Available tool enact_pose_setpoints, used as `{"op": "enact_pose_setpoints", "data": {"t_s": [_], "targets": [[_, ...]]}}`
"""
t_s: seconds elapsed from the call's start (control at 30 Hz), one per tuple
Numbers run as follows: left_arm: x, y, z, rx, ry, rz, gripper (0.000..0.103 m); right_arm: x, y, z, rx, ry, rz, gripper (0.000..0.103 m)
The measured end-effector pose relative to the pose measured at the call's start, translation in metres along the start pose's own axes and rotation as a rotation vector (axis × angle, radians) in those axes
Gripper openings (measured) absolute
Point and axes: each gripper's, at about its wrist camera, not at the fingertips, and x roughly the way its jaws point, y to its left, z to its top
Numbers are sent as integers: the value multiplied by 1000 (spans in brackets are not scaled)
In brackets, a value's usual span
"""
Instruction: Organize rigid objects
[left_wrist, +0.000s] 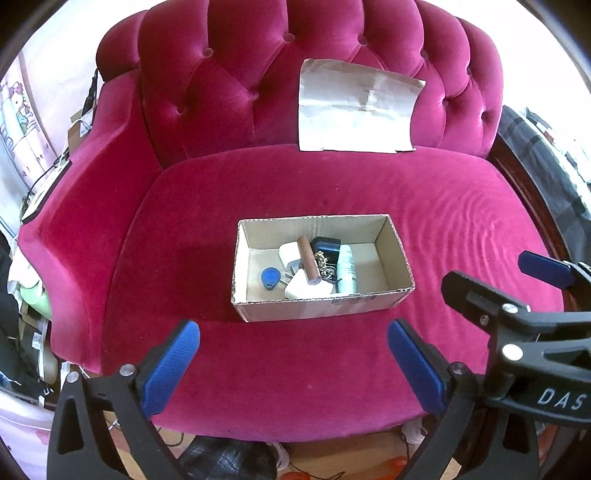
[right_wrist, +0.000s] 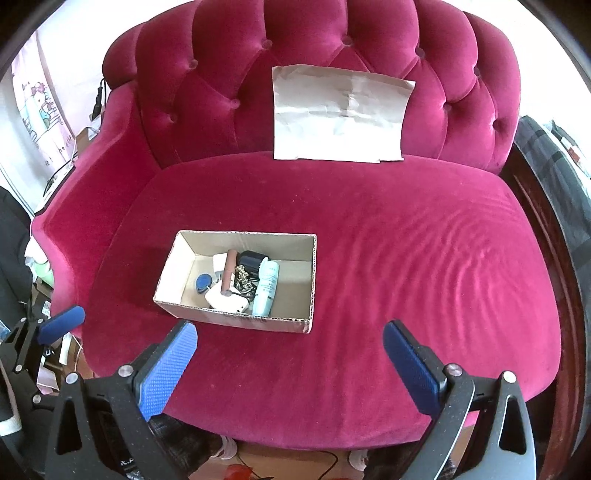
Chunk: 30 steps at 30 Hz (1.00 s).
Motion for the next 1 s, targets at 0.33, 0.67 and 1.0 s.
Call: {"op": "enact_pose_setpoints", "data": {"t_s": [0.33,0.67,1.0], "targets": [[-8,-4,2,9,-6,4,103,-2,-6,-1,9,11,0,103],[-8,-5,1,6,-3,1,103,-3,-8,0,9,10,-1,103],[-11,-6,2,7,-3,0,103,-4,-9,0,15,8,4,103]]}}
